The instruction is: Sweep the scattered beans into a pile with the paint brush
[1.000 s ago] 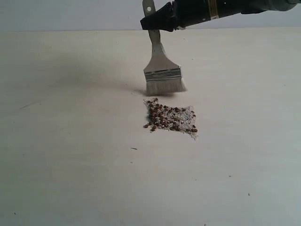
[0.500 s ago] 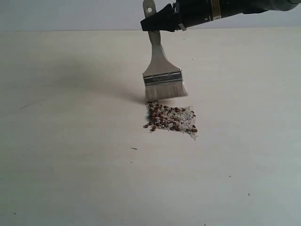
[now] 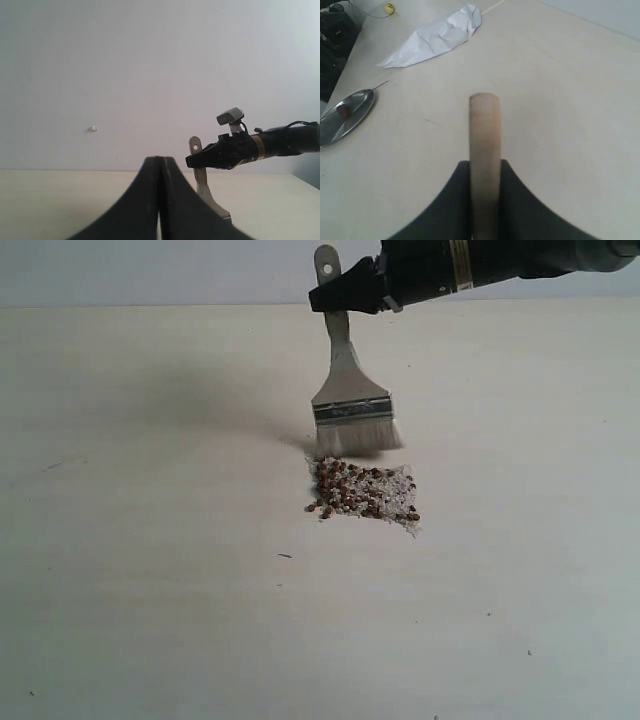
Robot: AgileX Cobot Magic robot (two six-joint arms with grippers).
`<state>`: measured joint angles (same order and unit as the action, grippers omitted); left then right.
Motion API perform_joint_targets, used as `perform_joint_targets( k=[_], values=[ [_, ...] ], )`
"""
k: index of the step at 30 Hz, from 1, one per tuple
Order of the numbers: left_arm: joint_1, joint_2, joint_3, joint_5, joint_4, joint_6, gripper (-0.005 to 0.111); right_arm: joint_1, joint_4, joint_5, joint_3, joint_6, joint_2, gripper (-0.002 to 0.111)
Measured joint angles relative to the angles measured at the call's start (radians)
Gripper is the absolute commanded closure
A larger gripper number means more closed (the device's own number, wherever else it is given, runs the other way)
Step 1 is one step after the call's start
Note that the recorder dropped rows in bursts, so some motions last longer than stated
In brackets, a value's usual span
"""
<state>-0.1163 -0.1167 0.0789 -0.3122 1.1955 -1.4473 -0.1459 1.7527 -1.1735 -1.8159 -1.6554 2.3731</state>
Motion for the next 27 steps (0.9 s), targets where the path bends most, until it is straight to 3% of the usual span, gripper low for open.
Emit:
perform_joint_targets(
  k=[27],
  values=[
    [0.000, 0.000, 0.000, 0.000, 0.000, 0.000, 0.107, 0.011, 0.004, -0.021, 0.000, -0.036, -0.057, 0.108]
  ],
)
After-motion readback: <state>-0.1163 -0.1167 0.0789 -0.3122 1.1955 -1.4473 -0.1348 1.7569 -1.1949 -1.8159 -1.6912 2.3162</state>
